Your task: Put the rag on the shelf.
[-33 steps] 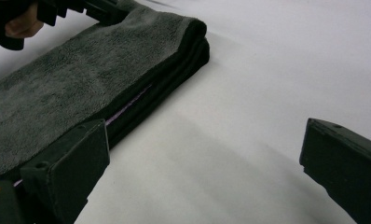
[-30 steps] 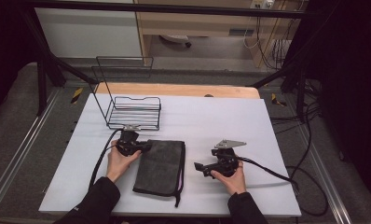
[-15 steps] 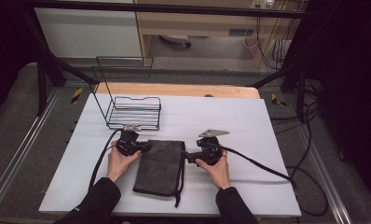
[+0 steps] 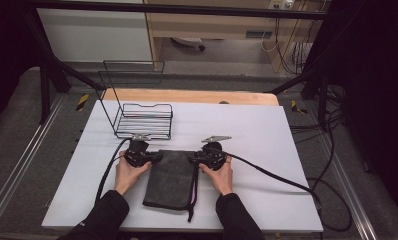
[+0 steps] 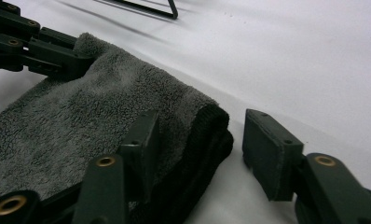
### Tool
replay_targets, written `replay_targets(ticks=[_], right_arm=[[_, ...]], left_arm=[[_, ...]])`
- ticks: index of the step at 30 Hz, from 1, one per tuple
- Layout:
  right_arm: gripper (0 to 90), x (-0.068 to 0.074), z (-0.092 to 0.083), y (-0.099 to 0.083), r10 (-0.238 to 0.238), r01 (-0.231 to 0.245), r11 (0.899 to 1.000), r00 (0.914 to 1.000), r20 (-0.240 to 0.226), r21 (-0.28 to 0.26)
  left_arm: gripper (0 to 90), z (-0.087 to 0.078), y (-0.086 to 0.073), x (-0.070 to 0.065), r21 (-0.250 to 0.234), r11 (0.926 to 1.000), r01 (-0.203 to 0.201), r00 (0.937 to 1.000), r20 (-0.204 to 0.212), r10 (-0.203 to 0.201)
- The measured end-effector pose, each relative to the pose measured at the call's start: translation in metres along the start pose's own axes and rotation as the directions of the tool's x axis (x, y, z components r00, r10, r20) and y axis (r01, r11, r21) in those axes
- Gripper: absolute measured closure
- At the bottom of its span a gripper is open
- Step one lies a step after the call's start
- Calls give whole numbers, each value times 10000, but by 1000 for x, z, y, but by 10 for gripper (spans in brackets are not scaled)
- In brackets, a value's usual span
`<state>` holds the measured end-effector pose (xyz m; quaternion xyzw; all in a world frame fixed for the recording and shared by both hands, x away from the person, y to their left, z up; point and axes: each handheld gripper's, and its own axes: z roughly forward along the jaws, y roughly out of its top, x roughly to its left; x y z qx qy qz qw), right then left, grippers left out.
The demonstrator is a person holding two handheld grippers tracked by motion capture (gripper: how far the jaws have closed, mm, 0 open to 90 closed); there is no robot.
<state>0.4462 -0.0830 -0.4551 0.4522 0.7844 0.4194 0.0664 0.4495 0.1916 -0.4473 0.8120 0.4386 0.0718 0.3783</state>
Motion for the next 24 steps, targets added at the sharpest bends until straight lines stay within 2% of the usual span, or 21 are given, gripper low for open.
replay_targets(ticks=[11, 17, 24], right_arm=[[705, 1, 0, 1, 968, -950, 9946, 9944, -422, 424], [748, 0, 0, 2, 1117, -1086, 9926, 9920, -588, 538], [764, 0, -2, 4, 1103, -1070, 9930, 9916, -677, 508]], left_arm=[[759, 0, 0, 1, -25, 10000, 23, 10000, 65, -23], [785, -1, 1, 0, -9, 9999, 101, 9999, 48, -101], [803, -9, 1, 4, -208, 9994, 271, 9989, 377, -263]])
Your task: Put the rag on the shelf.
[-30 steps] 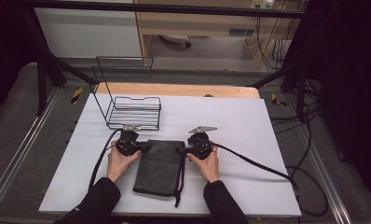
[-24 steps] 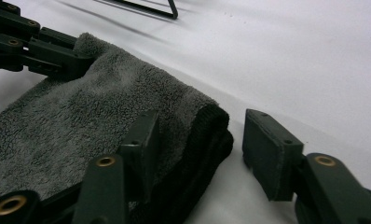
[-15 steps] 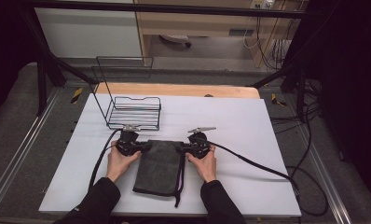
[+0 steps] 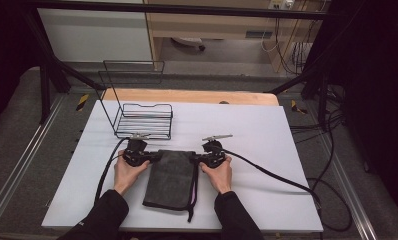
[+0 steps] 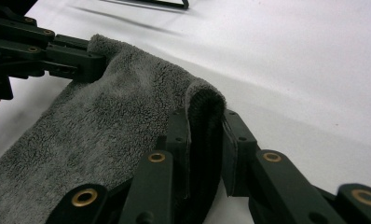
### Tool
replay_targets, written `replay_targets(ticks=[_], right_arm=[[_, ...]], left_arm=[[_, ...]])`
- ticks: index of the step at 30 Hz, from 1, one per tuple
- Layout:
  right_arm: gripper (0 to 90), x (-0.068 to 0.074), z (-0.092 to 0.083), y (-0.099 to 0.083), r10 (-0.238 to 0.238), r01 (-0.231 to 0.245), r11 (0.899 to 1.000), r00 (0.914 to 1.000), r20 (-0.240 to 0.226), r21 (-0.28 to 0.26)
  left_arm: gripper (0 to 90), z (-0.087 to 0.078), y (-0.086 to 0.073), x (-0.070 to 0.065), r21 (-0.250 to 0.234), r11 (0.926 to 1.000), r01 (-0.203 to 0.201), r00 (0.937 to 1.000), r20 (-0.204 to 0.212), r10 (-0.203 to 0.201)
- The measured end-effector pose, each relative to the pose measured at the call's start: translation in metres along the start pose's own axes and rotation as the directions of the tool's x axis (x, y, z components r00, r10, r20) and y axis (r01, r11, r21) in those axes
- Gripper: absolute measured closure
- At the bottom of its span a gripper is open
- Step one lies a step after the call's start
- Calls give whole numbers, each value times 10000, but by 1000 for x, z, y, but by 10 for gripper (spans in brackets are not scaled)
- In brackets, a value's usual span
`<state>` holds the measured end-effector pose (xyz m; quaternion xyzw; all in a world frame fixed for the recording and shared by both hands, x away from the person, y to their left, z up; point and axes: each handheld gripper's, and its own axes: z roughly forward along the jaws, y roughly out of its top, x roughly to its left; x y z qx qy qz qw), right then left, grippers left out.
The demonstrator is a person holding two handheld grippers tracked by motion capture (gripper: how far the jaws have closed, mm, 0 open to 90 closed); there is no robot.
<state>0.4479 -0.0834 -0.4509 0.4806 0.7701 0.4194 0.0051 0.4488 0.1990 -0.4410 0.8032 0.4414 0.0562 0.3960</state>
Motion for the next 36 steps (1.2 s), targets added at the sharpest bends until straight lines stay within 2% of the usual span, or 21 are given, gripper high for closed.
replay_targets(ticks=[9, 14, 21, 24, 26, 29, 30, 36], right_arm=[[765, 7, -11, 1, -396, 386, 9967, 9991, -121, -711], [765, 14, -24, 3, -645, 599, 9906, 9973, -337, -1230], [765, 21, -33, 5, -958, 890, 9837, 9948, -360, -1563], [765, 29, -39, 9, -1197, 1102, 9768, 9919, -416, -1836], [766, 31, -41, 10, -1198, 1093, 9753, 9918, -443, -1919], [766, 36, -45, 14, -1389, 1265, 9681, 9894, -428, -2162], [766, 39, -48, 17, -1591, 1474, 9623, 9867, -336, -2284], [766, 44, -56, 21, -1754, 1611, 9533, 9839, -341, -2556]], left_arm=[[804, -21, 1, -4, -651, 9973, -338, 9990, 268, 356], [804, -32, 1, -7, -1059, 9934, -451, 9983, 313, 487], [804, -45, 2, -13, -1406, 9885, -562, 9976, 331, 614], [804, -53, 3, -13, -1619, 9851, -581, 9973, 348, 645], [804, -58, 4, -14, -1845, 9811, -578, 9974, 313, 647], [804, -65, 5, -16, -2042, 9765, -684, 9970, 219, 744], [805, -67, 6, -17, -2104, 9749, -732, 9967, 179, 787], [805, -79, 9, -21, -2505, 9653, -733, 9962, 274, 828]])
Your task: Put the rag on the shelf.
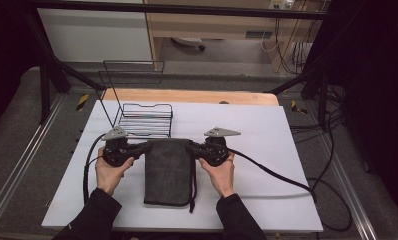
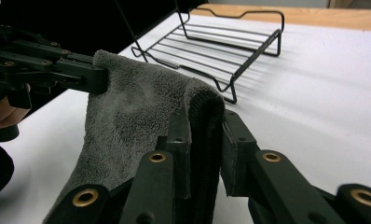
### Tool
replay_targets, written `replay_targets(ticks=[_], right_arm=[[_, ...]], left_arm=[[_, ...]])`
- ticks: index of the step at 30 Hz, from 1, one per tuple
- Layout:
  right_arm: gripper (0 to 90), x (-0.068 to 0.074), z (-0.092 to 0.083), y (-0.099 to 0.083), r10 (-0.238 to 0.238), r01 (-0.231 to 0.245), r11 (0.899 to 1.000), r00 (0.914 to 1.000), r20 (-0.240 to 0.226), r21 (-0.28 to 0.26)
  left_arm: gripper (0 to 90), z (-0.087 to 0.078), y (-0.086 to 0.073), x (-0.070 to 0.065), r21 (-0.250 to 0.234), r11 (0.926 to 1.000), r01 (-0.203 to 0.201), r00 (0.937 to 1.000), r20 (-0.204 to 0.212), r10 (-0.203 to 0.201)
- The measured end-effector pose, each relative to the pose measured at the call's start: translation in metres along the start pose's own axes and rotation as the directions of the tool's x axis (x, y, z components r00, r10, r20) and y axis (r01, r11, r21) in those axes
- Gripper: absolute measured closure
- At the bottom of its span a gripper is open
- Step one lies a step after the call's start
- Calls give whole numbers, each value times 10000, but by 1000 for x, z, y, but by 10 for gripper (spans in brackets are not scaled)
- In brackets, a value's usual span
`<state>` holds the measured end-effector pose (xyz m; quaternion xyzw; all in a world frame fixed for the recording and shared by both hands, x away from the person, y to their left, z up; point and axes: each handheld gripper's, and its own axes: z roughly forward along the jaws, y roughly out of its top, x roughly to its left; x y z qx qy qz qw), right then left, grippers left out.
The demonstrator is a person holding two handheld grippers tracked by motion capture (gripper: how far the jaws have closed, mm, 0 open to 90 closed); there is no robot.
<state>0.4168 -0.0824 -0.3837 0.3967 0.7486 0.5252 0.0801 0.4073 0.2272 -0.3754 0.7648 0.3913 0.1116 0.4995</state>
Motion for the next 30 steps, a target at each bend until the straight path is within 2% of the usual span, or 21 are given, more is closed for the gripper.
replay_targets(ticks=[12, 21, 30], right_arm=[[767, 13, -15, 15, -544, 541, 9962, 9985, -27, -684], [767, 27, -25, 30, -1120, 1115, 9858, 9937, 33, -1252], [768, 37, -32, 41, -1540, 1526, 9746, 9881, 45, -1638]], left_arm=[[806, -20, 12, -10, -731, 9970, -266, 9996, -48, 263], [807, -37, 21, -16, -1523, 9874, -421, 9991, -131, 406], [807, -51, 27, -20, -2046, 9774, -527, 9986, -205, 496]])
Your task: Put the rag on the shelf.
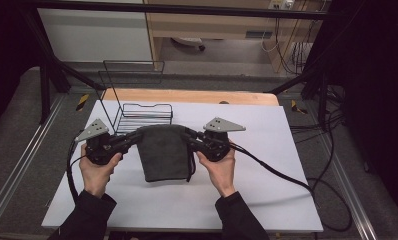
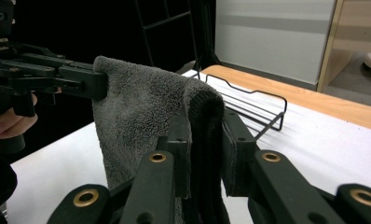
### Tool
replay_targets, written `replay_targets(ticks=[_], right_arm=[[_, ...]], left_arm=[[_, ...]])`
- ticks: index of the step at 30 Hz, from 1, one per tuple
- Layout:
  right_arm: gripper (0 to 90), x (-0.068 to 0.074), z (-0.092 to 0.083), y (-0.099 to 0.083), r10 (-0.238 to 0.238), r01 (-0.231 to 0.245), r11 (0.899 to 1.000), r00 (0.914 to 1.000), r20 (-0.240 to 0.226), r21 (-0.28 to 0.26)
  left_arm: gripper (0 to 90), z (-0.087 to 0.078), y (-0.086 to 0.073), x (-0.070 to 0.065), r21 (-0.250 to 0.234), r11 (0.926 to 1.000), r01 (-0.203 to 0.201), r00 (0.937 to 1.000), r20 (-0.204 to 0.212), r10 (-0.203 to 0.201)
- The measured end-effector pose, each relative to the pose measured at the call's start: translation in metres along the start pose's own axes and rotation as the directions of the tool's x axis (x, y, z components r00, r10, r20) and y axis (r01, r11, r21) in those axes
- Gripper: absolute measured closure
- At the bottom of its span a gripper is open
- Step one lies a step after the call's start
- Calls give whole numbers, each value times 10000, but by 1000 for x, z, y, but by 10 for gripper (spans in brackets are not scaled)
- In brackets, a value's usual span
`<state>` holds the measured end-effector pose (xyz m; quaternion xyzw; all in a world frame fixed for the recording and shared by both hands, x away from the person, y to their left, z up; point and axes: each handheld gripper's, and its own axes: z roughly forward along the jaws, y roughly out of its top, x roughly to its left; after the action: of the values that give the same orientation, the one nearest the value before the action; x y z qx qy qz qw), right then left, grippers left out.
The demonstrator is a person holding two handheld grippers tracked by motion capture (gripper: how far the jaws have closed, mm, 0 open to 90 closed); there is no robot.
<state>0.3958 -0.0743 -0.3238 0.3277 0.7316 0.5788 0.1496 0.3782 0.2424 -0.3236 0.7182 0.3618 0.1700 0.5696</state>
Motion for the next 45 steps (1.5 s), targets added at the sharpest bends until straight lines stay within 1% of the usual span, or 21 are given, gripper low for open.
replay_targets(ticks=[5, 11, 15, 17, 18, 24, 29, 32, 35, 41, 45], right_arm=[[768, 3, -1, 5, -51, 50, 9998, 10000, -71, -204], [769, 7, -2, 11, -246, 242, 9987, 9997, -77, -441], [769, 11, -3, 18, -388, 380, 9968, 9992, -95, -707], [770, 11, -3, 20, -412, 403, 9964, 9991, -103, -752], [769, 13, -4, 22, -468, 457, 9952, 9988, -112, -860], [770, 18, -5, 29, -616, 599, 9921, 9980, -114, -1101], [771, 23, -6, 37, -774, 754, 9872, 9970, -88, -1404], [771, 25, -7, 43, -872, 852, 9833, 9962, -56, -1608], [771, 28, -8, 50, -955, 939, 9788, 9954, 0, -1818], [771, 34, -8, 62, -1159, 1134, 9710, 9933, 2, -2104], [771, 39, -6, 70, -1245, 1229, 9649, 9922, 78, -2320]], left_arm=[[807, -5, 4, -1, -221, 9997, -35, 10000, -28, 34], [808, -11, 9, -2, -461, 9989, -90, 9999, -78, 87], [808, -16, 14, -3, -655, 9978, -117, 9999, -77, 112], [808, -18, 16, -2, -728, 9973, -136, 9999, -61, 132], [808, -19, 17, -2, -790, 9968, -93, 10000, -40, 90], [808, -24, 23, 0, -1058, 9943, -93, 9999, -63, 87], [808, -28, 30, 1, -1457, 9893, -108, 9999, -92, 96], [808, -30, 35, 2, -1709, 9851, -181, 9998, -106, 165], [808, -32, 41, 3, -1953, 9806, -174, 9998, -145, 148], [808, -38, 52, 6, -2246, 9742, -206, 9996, -233, 157], [808, -42, 60, 8, -2547, 9669, -177, 9996, -266, 113]])
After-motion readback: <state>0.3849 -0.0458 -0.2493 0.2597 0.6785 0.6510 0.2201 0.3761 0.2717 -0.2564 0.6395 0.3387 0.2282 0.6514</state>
